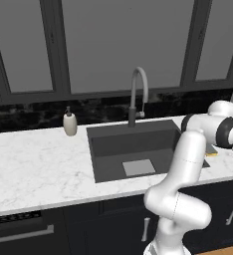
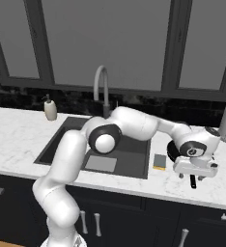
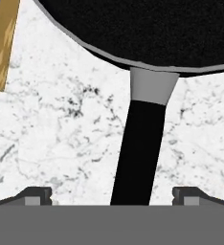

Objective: Pick the pan and sponge and place them into the sink. Then turn on the water.

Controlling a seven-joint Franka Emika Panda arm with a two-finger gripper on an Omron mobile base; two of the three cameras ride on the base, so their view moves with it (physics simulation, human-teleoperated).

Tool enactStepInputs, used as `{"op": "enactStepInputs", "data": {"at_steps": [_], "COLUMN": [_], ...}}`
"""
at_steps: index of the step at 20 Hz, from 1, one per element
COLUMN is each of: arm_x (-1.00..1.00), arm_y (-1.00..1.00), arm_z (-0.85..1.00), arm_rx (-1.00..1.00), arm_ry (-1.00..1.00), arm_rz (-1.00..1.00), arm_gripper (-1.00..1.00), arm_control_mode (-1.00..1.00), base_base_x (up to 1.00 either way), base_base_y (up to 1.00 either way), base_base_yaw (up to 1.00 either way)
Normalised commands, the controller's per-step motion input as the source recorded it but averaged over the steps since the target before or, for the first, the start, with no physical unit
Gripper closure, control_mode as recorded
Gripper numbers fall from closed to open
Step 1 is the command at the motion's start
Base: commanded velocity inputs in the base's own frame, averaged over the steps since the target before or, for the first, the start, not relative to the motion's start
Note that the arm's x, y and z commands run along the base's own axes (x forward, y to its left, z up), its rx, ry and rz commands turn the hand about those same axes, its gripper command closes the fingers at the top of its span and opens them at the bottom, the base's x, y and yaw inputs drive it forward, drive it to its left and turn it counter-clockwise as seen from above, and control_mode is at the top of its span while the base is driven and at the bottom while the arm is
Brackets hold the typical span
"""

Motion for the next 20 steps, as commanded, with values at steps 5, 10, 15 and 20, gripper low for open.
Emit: {"op": "enactStepInputs", "data": {"at_steps": [5,10,15,20], "arm_x": [0.0,0.0,0.0,0.0], "arm_y": [-0.11,0.0,0.02,0.15], "arm_z": [-0.11,-0.15,0.0,0.0], "arm_rx": [0.0,0.0,0.0,0.0], "arm_ry": [0.0,0.0,0.0,0.01], "arm_rz": [0.0,0.0,0.0,0.0], "arm_gripper": [-1.0,-1.0,-1.0,1.0], "arm_control_mode": [-1.0,-1.0,-1.0,-1.0], "base_base_x": [0.0,0.0,0.0,0.0], "base_base_y": [0.0,0.0,0.0,0.0], "base_base_yaw": [0.0,0.0,0.0,0.0]}}
